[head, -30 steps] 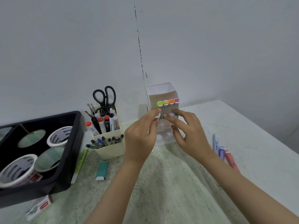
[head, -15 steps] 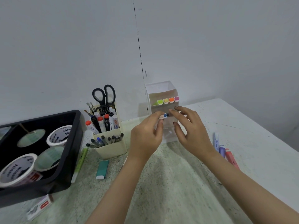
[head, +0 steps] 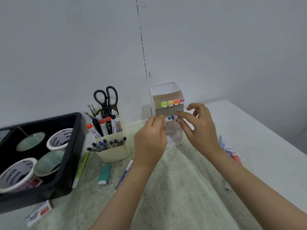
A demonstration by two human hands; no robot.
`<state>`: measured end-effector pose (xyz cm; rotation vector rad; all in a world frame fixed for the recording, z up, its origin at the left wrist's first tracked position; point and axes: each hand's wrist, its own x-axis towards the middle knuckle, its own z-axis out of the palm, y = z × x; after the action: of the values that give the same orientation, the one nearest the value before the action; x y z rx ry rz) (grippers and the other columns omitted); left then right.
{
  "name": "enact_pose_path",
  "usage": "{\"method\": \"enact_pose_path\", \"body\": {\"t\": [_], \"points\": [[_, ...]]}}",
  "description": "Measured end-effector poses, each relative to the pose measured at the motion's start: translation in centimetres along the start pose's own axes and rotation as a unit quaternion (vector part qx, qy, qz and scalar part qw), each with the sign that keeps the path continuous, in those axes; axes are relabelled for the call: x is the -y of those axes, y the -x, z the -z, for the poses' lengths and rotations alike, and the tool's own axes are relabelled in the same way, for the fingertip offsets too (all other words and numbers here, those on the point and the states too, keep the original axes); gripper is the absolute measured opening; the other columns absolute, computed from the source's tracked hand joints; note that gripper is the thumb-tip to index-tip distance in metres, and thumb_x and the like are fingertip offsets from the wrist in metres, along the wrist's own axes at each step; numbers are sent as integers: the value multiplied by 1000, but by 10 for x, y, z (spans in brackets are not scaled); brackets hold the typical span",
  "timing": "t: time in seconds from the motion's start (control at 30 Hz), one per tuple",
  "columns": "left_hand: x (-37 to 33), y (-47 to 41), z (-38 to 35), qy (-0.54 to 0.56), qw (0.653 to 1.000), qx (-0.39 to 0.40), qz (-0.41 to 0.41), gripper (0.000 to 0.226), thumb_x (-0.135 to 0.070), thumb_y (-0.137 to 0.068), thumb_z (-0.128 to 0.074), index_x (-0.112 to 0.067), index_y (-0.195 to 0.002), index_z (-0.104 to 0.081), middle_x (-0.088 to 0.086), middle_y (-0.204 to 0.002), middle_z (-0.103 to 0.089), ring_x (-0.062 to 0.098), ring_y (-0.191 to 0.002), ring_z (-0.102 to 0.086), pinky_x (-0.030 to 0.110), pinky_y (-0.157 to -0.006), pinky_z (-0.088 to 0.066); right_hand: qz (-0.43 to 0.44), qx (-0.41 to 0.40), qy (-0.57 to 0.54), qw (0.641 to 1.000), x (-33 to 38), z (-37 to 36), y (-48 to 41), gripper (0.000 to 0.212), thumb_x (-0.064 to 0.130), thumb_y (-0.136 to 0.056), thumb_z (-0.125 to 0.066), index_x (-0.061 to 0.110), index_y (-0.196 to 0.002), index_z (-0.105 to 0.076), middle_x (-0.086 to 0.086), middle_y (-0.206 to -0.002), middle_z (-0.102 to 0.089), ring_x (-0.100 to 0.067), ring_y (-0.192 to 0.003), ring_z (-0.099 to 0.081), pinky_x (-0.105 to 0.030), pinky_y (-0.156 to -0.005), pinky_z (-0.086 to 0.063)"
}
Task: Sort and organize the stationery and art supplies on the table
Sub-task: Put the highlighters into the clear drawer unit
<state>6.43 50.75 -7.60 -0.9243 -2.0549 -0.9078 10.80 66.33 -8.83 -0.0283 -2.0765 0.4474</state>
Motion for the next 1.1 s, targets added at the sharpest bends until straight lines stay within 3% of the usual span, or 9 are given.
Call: {"method": "enact_pose_path", "body": {"t": [0.2,0.33,0.73,0.97,1.07,1.1], "points": [[-2,-1,-2,-4,999,17,41,16,-12,-90,-51,-10,-96,-66,-1,-68,-65,16,-52,-59,31,-41,-47,-13,22,-47,999,0,-2,6,27,26,-91,-53,14,-108,-70,-7,-110,-64,-19,-95,-59,-26,-81,-48],[-3,-2,-3,21,998,22,57,15,-11,-90,-52,-9,-95,-66,0,-65,-64,16,-52,-58,29,-43,-45,-25,21,-83,996,2,-3,6,26,22,-91,-53,11,-109,-69,-6,-107,-67,-10,-100,-57,-7,-90,-38],[-5,-1,-8,79,992,32,91,17,-9,-91,-51,-8,-101,-64,0,-67,-63,12,-54,-53,27,-49,-45,-31,34,-88,995,2,0,6,21,17,-91,-58,12,-109,-69,-2,-107,-67,-5,-100,-56,-4,-88,-38],[-4,4,-3,69,994,42,79,24,-9,-93,-53,-9,-115,-64,0,-80,-69,6,-53,-49,8,-56,-38,-27,108,-61,992,1,13,10,38,16,-91,-54,20,-129,-57,1,-126,-61,-11,-116,-54,-16,-96,-38],[-4,15,-3,45,998,9,39,30,-3,-89,-59,-3,-119,-62,8,-109,-69,17,-75,-66,10,-75,-42,-58,118,-81,988,2,31,22,43,13,-93,-53,21,-135,-50,7,-129,-57,-6,-117,-51,-19,-98,-38],[-5,19,-4,28,999,-8,17,32,0,-87,-61,-3,-118,-63,9,-115,-67,15,-79,-67,10,-75,-43,-78,112,-76,988,1,37,27,42,11,-93,-54,21,-134,-51,9,-125,-58,-5,-113,-52,-20,-95,-40]]}}
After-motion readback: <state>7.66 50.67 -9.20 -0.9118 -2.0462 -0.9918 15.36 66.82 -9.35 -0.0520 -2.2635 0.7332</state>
